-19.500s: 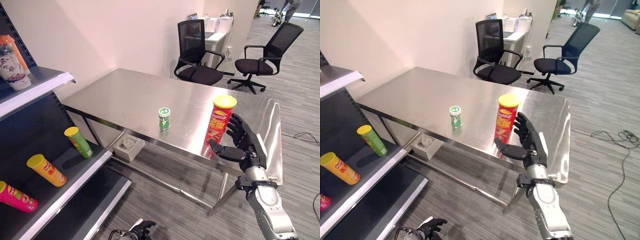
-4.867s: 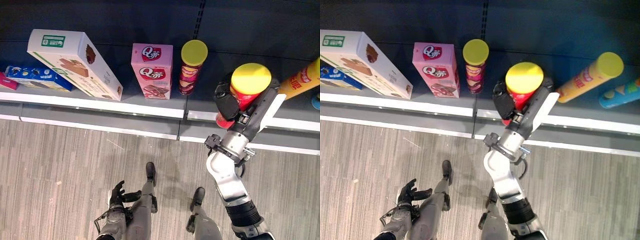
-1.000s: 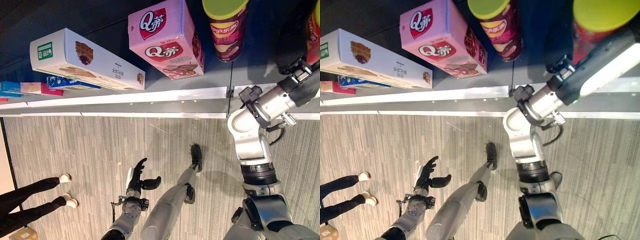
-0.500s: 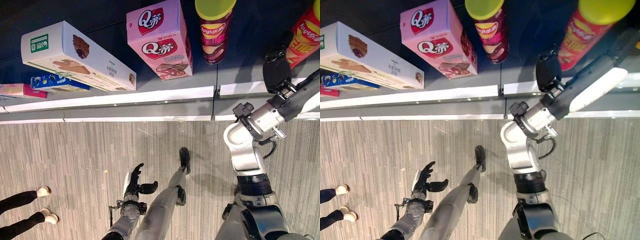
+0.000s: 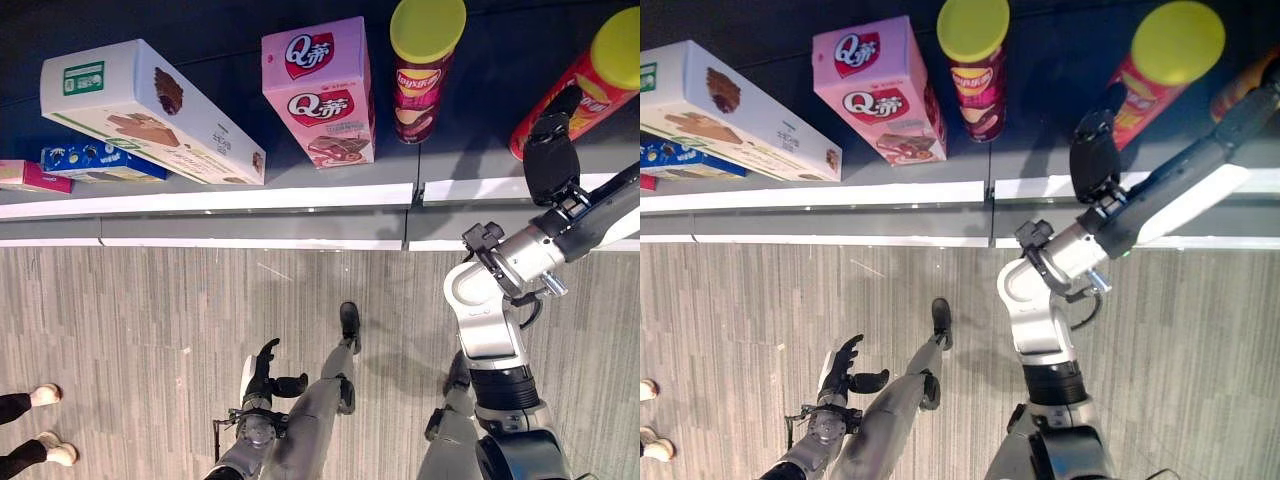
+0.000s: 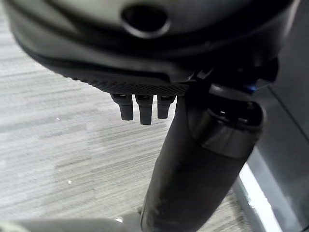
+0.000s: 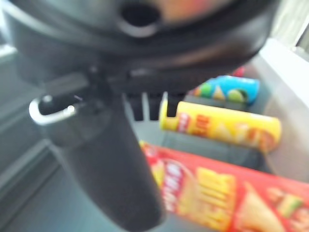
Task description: Put the goods on the table back onto the shelves and tidy them up.
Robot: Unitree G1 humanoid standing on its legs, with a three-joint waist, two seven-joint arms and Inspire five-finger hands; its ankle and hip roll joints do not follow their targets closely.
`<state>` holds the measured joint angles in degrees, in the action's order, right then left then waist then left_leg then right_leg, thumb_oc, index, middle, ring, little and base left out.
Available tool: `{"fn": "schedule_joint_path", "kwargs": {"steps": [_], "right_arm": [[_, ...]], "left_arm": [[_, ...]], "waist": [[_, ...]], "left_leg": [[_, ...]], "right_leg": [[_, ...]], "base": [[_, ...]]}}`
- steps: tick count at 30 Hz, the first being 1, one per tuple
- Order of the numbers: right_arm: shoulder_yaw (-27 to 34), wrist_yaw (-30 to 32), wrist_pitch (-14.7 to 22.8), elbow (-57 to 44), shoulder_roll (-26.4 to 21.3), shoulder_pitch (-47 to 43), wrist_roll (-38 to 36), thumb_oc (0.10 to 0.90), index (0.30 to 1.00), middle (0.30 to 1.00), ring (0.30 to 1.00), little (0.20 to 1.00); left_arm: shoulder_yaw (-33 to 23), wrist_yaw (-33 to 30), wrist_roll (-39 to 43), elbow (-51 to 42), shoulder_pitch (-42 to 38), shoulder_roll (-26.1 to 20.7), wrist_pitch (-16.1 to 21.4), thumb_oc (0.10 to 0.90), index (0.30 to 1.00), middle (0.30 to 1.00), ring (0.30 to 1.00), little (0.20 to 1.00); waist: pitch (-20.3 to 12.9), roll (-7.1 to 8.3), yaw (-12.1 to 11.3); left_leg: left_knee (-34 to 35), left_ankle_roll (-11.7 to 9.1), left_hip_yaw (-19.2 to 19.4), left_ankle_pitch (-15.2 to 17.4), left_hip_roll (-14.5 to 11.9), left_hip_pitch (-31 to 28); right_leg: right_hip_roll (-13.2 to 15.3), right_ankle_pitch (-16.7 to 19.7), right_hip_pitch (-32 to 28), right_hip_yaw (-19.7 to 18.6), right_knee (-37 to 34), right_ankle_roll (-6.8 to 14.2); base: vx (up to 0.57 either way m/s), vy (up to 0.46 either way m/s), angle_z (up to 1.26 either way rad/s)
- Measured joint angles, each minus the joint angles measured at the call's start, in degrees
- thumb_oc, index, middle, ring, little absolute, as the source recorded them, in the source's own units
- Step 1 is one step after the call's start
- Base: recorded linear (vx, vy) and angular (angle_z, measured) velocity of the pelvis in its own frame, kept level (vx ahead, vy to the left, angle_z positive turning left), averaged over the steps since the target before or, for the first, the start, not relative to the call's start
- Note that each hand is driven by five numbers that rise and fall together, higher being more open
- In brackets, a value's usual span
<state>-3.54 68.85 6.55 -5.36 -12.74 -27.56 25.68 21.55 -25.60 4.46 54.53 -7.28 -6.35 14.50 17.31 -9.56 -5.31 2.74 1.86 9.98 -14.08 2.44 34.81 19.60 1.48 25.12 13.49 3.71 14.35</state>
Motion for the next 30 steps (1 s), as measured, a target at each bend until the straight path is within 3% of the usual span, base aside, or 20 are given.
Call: {"fn": "schedule_joint_path", "kwargs": {"steps": [8,19,30], "right_arm": [[-5.89,-1.9,3.47,-0.07,1.09,2.15,-2.33,0.8,0.9,0.9,0.9,0.9],[-4.41,-4.61,5.54,-4.29,0.8,4.93,-2.56,0.8,0.9,0.9,0.9,0.9],[-2.49,-5.01,5.62,-6.55,-0.02,14.66,-4.62,0.8,0.9,0.9,0.9,0.9]], "left_arm": [[-4.6,0.18,3.48,7.39,0.08,-0.15,-1.13,0.8,0.9,0.9,0.9,0.9],[-4.84,1.28,3.39,8.36,0.66,-1.22,-1.91,0.8,0.9,0.9,0.9,0.9],[-4.71,1.15,2.09,6.45,1.43,0.9,-2.4,0.8,0.9,0.9,0.9,0.9]], "waist": [[-1.45,2.81,1.25],[-2.55,2.89,1.28],[-2.71,3.18,1.58]], "left_leg": [[0.5,-0.5,1.34,0.35,-1.88,-3.44],[0.53,-0.88,1.67,0.63,-2.33,-4.01],[0.73,-1.1,-0.3,0.74,-2.52,-6.7]], "right_leg": [[-1.92,1.2,-2.96,-1.27,-2.06,-1.21],[-2.5,1.61,-3.99,-1.22,-3.31,-1.61],[-3.51,1.83,-9.32,1.26,-6.0,-1.78]], "base": [[-0.01,0.002,-0.13],[0.0,0.0,-0.01],[0.02,-0.02,0.09]]}}
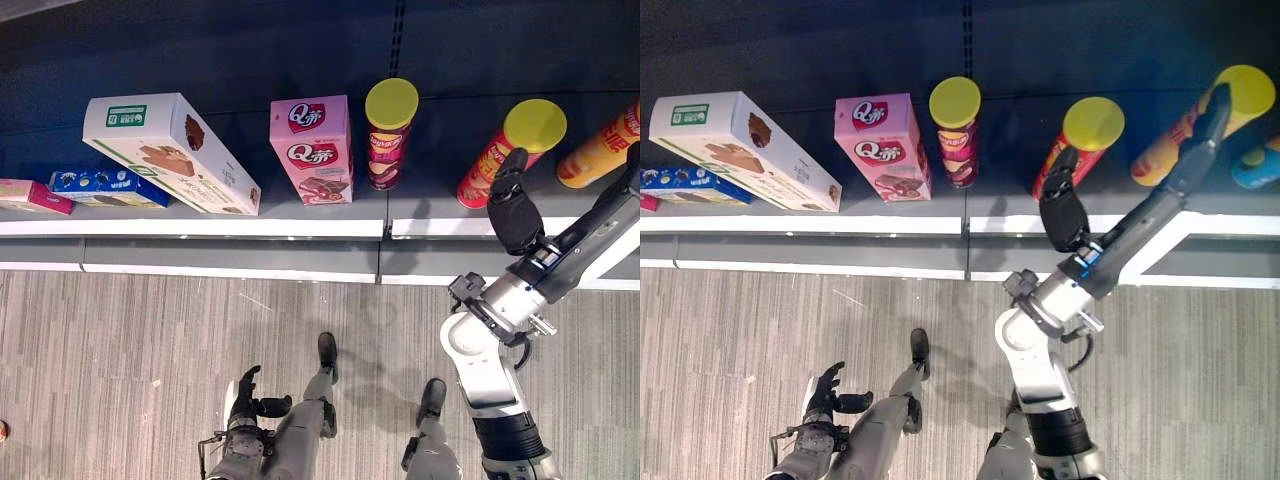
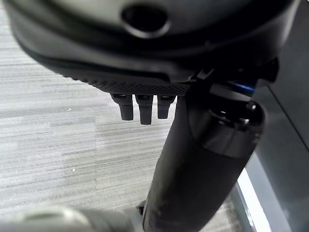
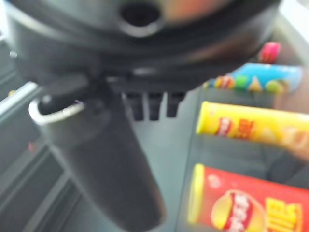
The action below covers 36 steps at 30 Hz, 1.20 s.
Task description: Put the goods on the table back onto the shelves and tidy them up.
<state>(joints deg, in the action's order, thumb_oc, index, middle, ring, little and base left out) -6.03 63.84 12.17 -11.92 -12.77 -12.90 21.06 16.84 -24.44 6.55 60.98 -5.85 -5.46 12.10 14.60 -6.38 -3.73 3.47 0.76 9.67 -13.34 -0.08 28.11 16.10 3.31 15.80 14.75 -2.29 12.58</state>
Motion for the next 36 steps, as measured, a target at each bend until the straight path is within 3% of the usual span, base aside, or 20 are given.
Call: {"fn": "schedule_joint_path", "kwargs": {"steps": [5,14,17,21,25,28,31,34,36], "right_arm": [[-0.24,-0.02,0.0,-1.75,0.02,3.67,-1.48,0.8,0.9,0.9,0.9,0.9],[1.08,-1.27,-0.13,-5.2,-0.21,7.55,-1.65,0.8,0.9,0.9,0.9,0.9],[2.22,-2.36,-0.45,-5.25,-0.06,13.16,-1.93,0.8,0.9,0.9,0.9,0.9],[3.32,-4.63,-0.44,-5.46,-0.08,21.24,-3.03,0.8,0.9,0.9,0.9,0.9],[4.54,-7.63,-0.55,-5.48,-0.06,31.25,-4.06,0.8,0.9,0.9,0.9,0.9],[5.6,-10.28,-0.57,-5.36,-0.02,36.65,-4.11,0.8,0.9,0.9,0.9,0.9],[7.82,-12.04,-0.71,-3.99,-0.13,40.68,-3.34,0.8,0.9,0.9,0.9,0.9],[9.51,-14.13,0.94,8.79,1.97,39.61,-5.18,0.8,0.9,0.9,0.9,0.9],[11.14,-15.34,0.01,17.61,4.51,38.2,-13.14,0.8,0.9,0.9,0.9,0.9]], "left_arm": [[-0.09,-0.4,-0.04,-0.71,1.69,-0.15,-0.08,0.8,0.9,0.9,0.9,0.9],[-1.41,-1.26,-1.05,-0.62,2.24,-0.36,-1.72,0.8,0.9,0.9,0.9,0.9],[-2.71,-1.47,-1.05,-0.37,3.08,-0.69,-2.41,0.8,0.9,0.9,0.9,0.9],[-5.66,-1.55,-1.11,2.53,3.27,-1.37,-2.96,0.8,0.9,0.9,0.9,0.9],[-7.37,-1.52,-1.11,5.69,4.09,-1.67,-3.76,0.8,0.9,0.9,0.9,0.9],[-8.62,-1.18,-1.72,6.6,5.1,-1.64,-4.04,0.8,0.9,0.9,0.9,0.9],[-8.04,-1.03,-3.42,6.97,6.97,-0.99,-4.08,0.8,0.9,0.9,0.9,0.9],[-7.67,0.49,-4.56,7.27,8.43,-1.01,-4.74,0.8,0.9,0.9,0.9,0.9],[-6.24,1.44,-4.59,7.47,8.54,-1.1,-4.96,0.8,0.9,0.9,0.9,0.9]], "waist": [[-2.17,3.32,1.61],[-3.24,4.97,1.87],[-4.01,6.63,2.36],[-5.44,9.01,4.8],[-8.49,11.22,6.54],[-10.08,11.43,8.84],[-13.72,9.75,10.67],[-15.1,9.43,11.25],[-16.81,9.31,11.94]], "left_leg": [[0.93,-0.59,0.12,0.3,-0.06,-2.23],[1.14,-1.3,-0.15,0.83,-0.15,-4.88],[1.6,-1.5,-0.1,1.12,-0.12,-7.39],[1.68,-1.75,0.63,2.78,-0.27,-11.23],[2.0,-1.79,2.52,4.61,-0.78,-14.98],[2.04,-1.96,3.99,4.97,-1.02,-17.55],[2.07,-2.1,6.01,6.03,-1.61,-19.74],[2.09,-2.75,8.53,6.69,-2.57,-22.96],[2.1,-2.88,9.16,6.82,-2.7,-23.45]], "right_leg": [[-0.04,-0.07,-1.66,-0.11,-0.18,-0.08],[-0.36,0.0,-5.14,0.79,-0.97,-0.25],[-0.38,-0.07,-7.33,0.83,-1.13,-0.36],[-0.38,-0.09,-11.07,0.76,-1.93,-0.4],[-0.33,-0.09,-13.27,0.09,-1.84,-0.41],[-0.29,-0.08,-14.72,-1.11,-1.74,-0.4],[-0.55,-0.19,-15.36,-2.15,-1.84,-0.51],[-1.08,-0.75,-16.57,-4.31,-1.47,-0.68],[-1.08,-1.26,-16.65,-4.43,-1.62,-0.92]], "base": [[0.0,-0.006,-0.03],[0.01,0.013,0.03],[0.07,0.024,-0.03],[0.09,0.043,-0.08],[0.08,0.036,-0.26],[0.09,0.035,-0.3],[0.06,0.005,-0.37],[0.03,-0.017,-0.42],[0.02,-0.029,-0.26]]}}
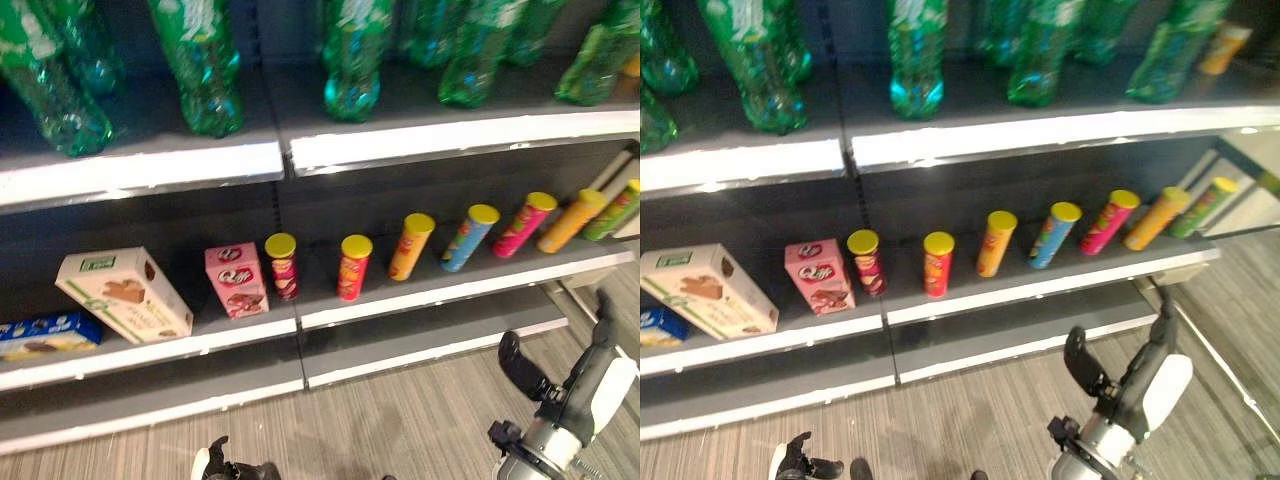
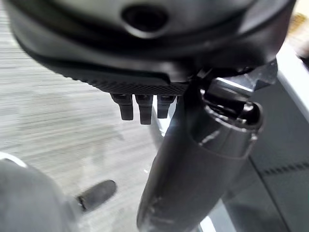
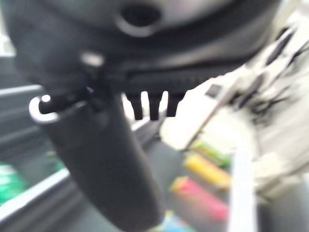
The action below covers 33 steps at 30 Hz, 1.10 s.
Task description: Put the goods on the table back onto the shelves and tidy them up.
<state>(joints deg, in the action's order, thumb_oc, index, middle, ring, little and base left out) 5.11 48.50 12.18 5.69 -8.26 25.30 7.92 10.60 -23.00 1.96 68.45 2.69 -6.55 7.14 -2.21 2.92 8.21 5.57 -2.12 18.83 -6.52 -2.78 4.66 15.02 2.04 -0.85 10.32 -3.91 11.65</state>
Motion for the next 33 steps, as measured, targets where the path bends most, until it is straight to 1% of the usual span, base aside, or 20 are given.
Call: {"fn": "schedule_joint_path", "kwargs": {"steps": [1,2,4,5,6,7,8,10,11,12,14,16,17,18,20,24,29,30,32,33], "right_arm": [[3.56,-1.19,-0.16,9.94,2.62,-2.63,-11.72,0.8,0.9,0.9,0.9,0.9],[4.94,-2.08,-0.37,14.62,3.05,-3.56,-17.97,0.8,0.9,0.9,0.9,0.9],[8.12,-4.74,1.15,25.44,3.98,-6.97,-30.28,0.8,0.9,0.9,0.9,0.9],[11.86,-6.17,1.37,34.56,5.09,-9.98,-41.04,0.8,0.9,0.9,0.9,0.9],[12.63,-7.19,2.09,36.87,5.35,-9.93,-46.43,0.8,0.9,0.9,0.9,0.9],[13.32,-8.84,3.0,40.96,5.35,-10.86,-49.24,0.8,0.9,0.9,0.9,0.9],[13.38,-11.67,3.86,46.55,5.21,-12.02,-53.84,0.8,0.9,0.9,0.9,0.9],[14.58,-16.72,3.6,55.08,4.86,-14.4,-62.51,0.8,0.9,0.9,0.9,0.9],[16.38,-19.07,3.59,58.5,4.83,-15.85,-65.62,0.8,0.9,0.9,0.9,0.9],[17.13,-20.86,3.44,61.06,4.8,-16.81,-68.42,0.8,0.9,0.9,0.9,0.9],[17.89,-24.13,2.86,62.21,4.86,-16.76,-73.11,0.8,0.9,0.9,0.9,0.9],[18.45,-26.46,2.87,62.46,4.86,-17.0,-76.34,0.8,0.9,0.9,0.9,0.9],[15.38,-28.36,2.29,61.2,4.79,-15.79,-76.87,0.8,0.9,0.9,0.9,0.9],[12.93,-30.45,1.5,60.85,4.57,-14.58,-76.75,0.8,0.9,0.9,0.9,0.9],[12.15,-32.34,0.44,60.86,4.47,-14.07,-76.76,0.8,0.9,0.9,0.9,0.9],[10.72,-35.14,-1.65,62.0,3.43,-14.02,-75.38,0.8,0.9,0.9,0.9,0.9],[10.45,-37.23,-2.76,63.59,2.06,-14.91,-73.32,0.8,0.9,0.9,0.9,0.9],[10.35,-38.29,-3.02,63.93,2.07,-14.59,-72.91,0.8,0.9,0.9,0.9,0.9],[10.34,-38.48,-3.57,65.93,1.94,-14.86,-71.79,0.8,0.9,0.9,0.9,0.9],[9.91,-39.27,-4.49,66.05,1.94,-14.1,-70.99,0.8,0.9,0.9,0.9,0.9]], "left_arm": [[2.02,1.65,-0.33,0.25,-0.45,0.34,-0.21,0.8,0.9,0.9,0.9,0.9],[2.99,2.78,-0.36,0.42,-0.85,0.59,-0.8,0.8,0.9,0.9,0.9,0.9],[4.16,4.82,-0.43,1.48,-1.56,1.02,-1.69,0.8,0.9,0.9,0.9,0.9],[5.0,6.5,-0.45,2.47,-1.7,1.51,-2.53,0.8,0.9,0.9,0.9,0.9],[5.1,7.32,-0.41,2.49,-1.69,2.01,-2.65,0.8,0.9,0.9,0.9,0.9],[5.2,8.0,-0.42,2.52,-1.69,2.26,-2.88,0.8,0.9,0.9,0.9,0.9],[5.82,8.75,-0.3,2.45,-1.86,2.25,-3.1,0.8,0.9,0.9,0.9,0.9],[7.22,9.3,-0.28,2.43,-2.14,2.02,-3.1,0.8,0.9,0.9,0.9,0.9],[7.36,10.03,-0.28,2.5,-2.41,1.91,-3.14,0.8,0.9,0.9,0.9,0.9],[7.58,10.37,-0.26,2.64,-2.79,1.91,-3.15,0.8,0.9,0.9,0.9,0.9],[9.07,11.43,-0.26,2.61,-3.54,1.71,-3.13,0.8,0.9,0.9,0.9,0.9],[9.42,12.04,-0.26,2.6,-3.58,1.75,-3.12,0.8,0.9,0.9,0.9,0.9],[9.42,12.73,-0.28,2.64,-3.58,1.82,-3.08,0.8,0.9,0.9,0.9,0.9],[9.42,12.86,-0.28,2.97,-3.55,1.87,-2.88,0.8,0.9,0.9,0.9,0.9],[9.42,13.52,-0.28,3.34,-3.34,1.84,-2.86,0.8,0.9,0.9,0.9,0.9],[9.41,13.82,-0.27,4.72,-3.18,1.92,-2.48,0.8,0.9,0.9,0.9,0.9],[9.46,13.84,-0.33,5.11,-3.07,1.67,-2.48,0.8,0.9,0.9,0.9,0.9],[9.71,13.85,-0.35,5.04,-3.36,1.65,-2.37,0.8,0.9,0.9,0.9,0.9],[9.68,13.98,-0.51,5.25,-3.3,1.71,-2.24,0.8,0.9,0.9,0.9,0.9],[9.39,14.39,-0.98,5.29,-3.23,1.59,-2.24,0.8,0.9,0.9,0.9,0.9]], "waist": [[-0.82,-0.79,0.63],[-1.14,-1.25,0.62],[-1.6,-1.78,0.69],[-2.67,-2.27,0.97],[-3.04,-2.87,1.01],[-3.25,-3.27,1.05],[-3.34,-3.41,1.4],[-3.35,-3.51,1.87],[-3.39,-3.66,2.02],[-3.48,-3.81,2.18],[-3.43,-4.35,2.5],[-3.36,-5.04,2.75],[-3.08,-5.5,2.76],[-3.04,-5.55,2.67],[-3.05,-5.57,2.61],[-2.72,-4.87,2.08],[-2.04,-3.97,1.69],[-1.99,-3.72,1.7],[-1.79,-3.37,0.77],[-1.57,-3.02,0.24]], "left_leg": [[0.0,-0.23,0.29,0.0,-0.28,-0.48],[0.0,-0.27,0.53,0.02,-0.42,-0.67],[-0.01,-0.49,1.3,0.11,-0.8,-1.49],[0.0,-0.58,1.86,0.16,-1.19,-1.87],[0.0,-0.67,2.39,0.24,-1.23,-2.28],[0.0,-0.73,2.82,0.34,-1.27,-2.79],[-0.01,-0.74,2.86,0.37,-1.25,-3.65],[0.0,-0.97,3.43,0.85,-1.23,-5.22],[0.0,-1.11,3.91,1.05,-1.22,-5.68],[0.0,-1.06,4.1,1.12,-1.16,-5.94],[0.01,-0.9,4.46,1.31,-1.02,-6.42],[0.01,-0.76,5.2,1.48,-0.94,-6.85],[0.01,-0.74,5.54,1.56,-0.92,-7.05],[0.01,-0.75,5.48,1.57,-0.97,-7.03],[0.0,-0.77,5.42,1.56,-1.02,-7.06],[-0.01,-1.18,4.2,1.27,-0.88,-6.17],[-0.01,-1.33,3.49,1.16,-0.9,-5.87],[-0.01,-1.35,2.45,1.13,-0.91,-5.39],[-0.01,-1.48,2.29,1.03,-0.98,-5.41],[-0.02,-1.44,2.06,1.01,-0.95,-5.38]], "right_leg": [[-0.26,-0.32,-0.05,-0.24,0.01,0.09],[-0.39,-0.42,-0.02,-0.75,-0.01,0.12],[-0.74,-0.52,-0.2,-1.43,-0.09,0.25],[-1.06,-0.55,-0.26,-1.91,-0.14,0.21],[-1.07,-0.63,-0.24,-2.73,-0.14,0.18],[-1.09,-0.59,-0.4,-2.98,-0.19,0.17],[-1.08,-0.45,-1.3,-2.93,-0.16,-0.03],[-0.98,-0.86,-2.32,-3.49,0.07,-0.07],[-0.91,-1.14,-2.3,-4.21,0.42,0.13],[-0.84,-1.43,-2.26,-4.4,0.82,0.41],[-0.65,-1.88,-2.07,-4.87,1.69,0.56],[-0.57,-2.02,-1.81,-5.83,1.85,0.59],[-0.55,-1.81,-1.89,-5.89,1.97,0.31],[-0.61,-1.75,-1.93,-5.81,1.97,0.23],[-0.67,-1.74,-2.0,-5.74,1.93,0.21],[-0.58,-1.65,-2.02,-4.43,1.79,0.09],[-0.63,-1.71,-2.23,-3.72,1.74,0.1],[-0.67,-1.86,-2.49,-2.61,1.68,0.02],[-0.77,-1.92,-2.59,-2.49,1.66,-0.01],[-0.75,-1.99,-2.75,-2.2,1.65,-0.01]], "base": [[0.05,-0.043,-0.16],[0.05,-0.053,-0.15],[0.03,-0.022,-0.24],[0.04,-0.015,-0.29],[0.05,-0.014,-0.3],[0.03,-0.001,-0.19],[0.02,0.003,-0.12],[0.03,0.011,-0.13],[0.02,0.03,-0.2],[-0.01,0.036,-0.14],[-0.01,0.051,-0.09],[-0.04,0.042,-0.18],[-0.04,0.023,-0.12],[-0.06,0.018,-0.03],[-0.05,0.013,0.02],[-0.03,0.006,0.14],[0.0,-0.01,0.11],[0.01,-0.011,0.23],[0.02,-0.023,0.13],[0.02,-0.05,0.14]]}}
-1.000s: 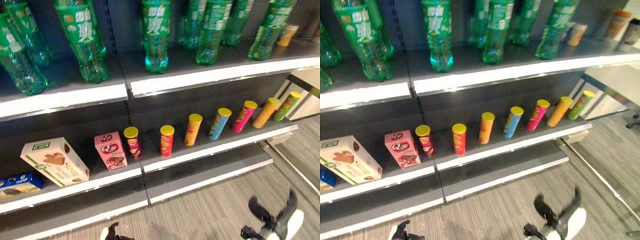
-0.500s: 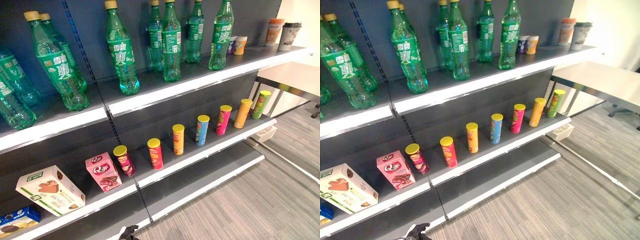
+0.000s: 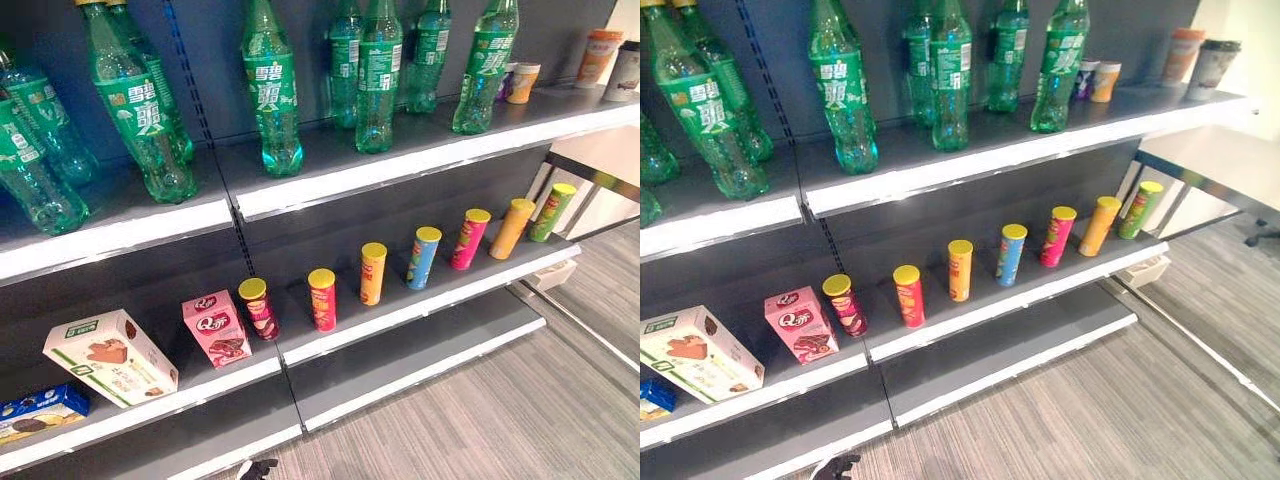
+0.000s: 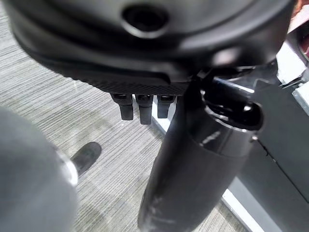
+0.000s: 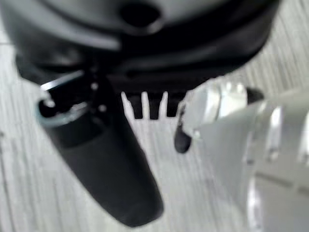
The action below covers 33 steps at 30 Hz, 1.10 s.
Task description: Put the goods on the table back onto the shelves and tidy them up.
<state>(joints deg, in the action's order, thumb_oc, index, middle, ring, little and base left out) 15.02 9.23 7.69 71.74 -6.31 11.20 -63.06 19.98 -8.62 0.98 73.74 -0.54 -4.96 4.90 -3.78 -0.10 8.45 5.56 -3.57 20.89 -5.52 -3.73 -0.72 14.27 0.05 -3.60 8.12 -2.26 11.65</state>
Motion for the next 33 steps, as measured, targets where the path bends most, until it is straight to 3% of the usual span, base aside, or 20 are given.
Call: {"fn": "schedule_joint_path", "kwargs": {"steps": [4,7,11,21,27,33], "right_arm": [[-1.68,-2.24,-1.03,2.18,-1.75,-1.1,5.56,0.8,0.9,0.9,0.9,0.9],[-8.97,-7.25,-0.76,1.44,-3.49,-3.66,8.15,0.8,0.9,0.9,0.9,0.9],[-9.03,-7.73,-0.87,0.66,-3.73,-6.14,8.16,0.8,0.9,0.9,0.9,0.9],[-9.46,-8.98,-1.73,-0.2,-1.51,-5.38,10.67,0.8,0.9,0.9,0.9,0.9],[-10.06,-9.08,-1.47,-2.95,-1.62,-3.71,11.72,0.8,0.9,0.9,0.9,0.9],[-12.38,-9.15,-1.54,-4.65,-1.63,-2.34,13.62,0.8,0.9,0.9,0.9,0.9]], "left_arm": [[-2.04,0.93,0.92,0.16,0.39,-1.15,0.01,0.8,0.9,0.9,0.9,0.9],[0.36,3.32,3.55,-6.19,1.7,-3.82,1.35,0.8,0.9,0.9,0.9,0.9],[2.17,3.97,3.48,-6.87,1.61,-3.82,1.35,0.8,0.9,0.9,0.9,0.9],[2.52,4.47,1.1,-11.3,0.07,-4.93,1.61,0.8,0.9,0.9,0.9,0.9],[6.83,5.55,-0.18,-29.91,-0.54,-11.11,1.82,0.8,0.9,0.9,0.9,0.9],[6.04,5.34,-1.03,-34.25,-8.39,-11.91,2.63,0.8,0.9,0.9,0.9,0.9]], "waist": [[-0.92,0.77,-0.04],[1.61,0.75,-1.37],[3.26,0.53,-1.19],[5.1,0.9,0.43],[6.03,1.02,1.58],[6.48,0.17,2.2]], "left_leg": [[-0.55,0.34,-2.3,-0.23,0.1,0.13],[-2.87,1.05,-2.64,0.36,-0.61,3.74],[-0.19,0.6,-4.21,0.44,0.31,1.76],[-0.35,-0.22,-2.18,0.43,-0.66,-0.38],[-0.3,-0.52,-1.14,0.31,-1.44,-0.37],[-0.31,-1.14,-0.88,-0.13,-2.46,0.34]], "right_leg": [[-0.78,-1.31,-1.22,1.82,0.36,0.17],[-1.54,-1.32,2.89,-1.44,0.96,-1.08],[-1.98,-0.89,3.18,-3.94,0.45,-1.06],[-3.03,0.3,2.34,-6.94,-0.87,-1.66],[-3.81,1.4,2.49,-8.3,-2.19,-1.86],[-4.84,2.36,3.12,-8.66,-3.04,-2.37]], "base": [[0.08,0.02,0.16],[0.29,0.221,-0.28],[0.19,0.132,-0.31],[0.08,0.04,-0.17],[0.03,-0.035,-0.11],[0.01,-0.03,-0.05]]}}
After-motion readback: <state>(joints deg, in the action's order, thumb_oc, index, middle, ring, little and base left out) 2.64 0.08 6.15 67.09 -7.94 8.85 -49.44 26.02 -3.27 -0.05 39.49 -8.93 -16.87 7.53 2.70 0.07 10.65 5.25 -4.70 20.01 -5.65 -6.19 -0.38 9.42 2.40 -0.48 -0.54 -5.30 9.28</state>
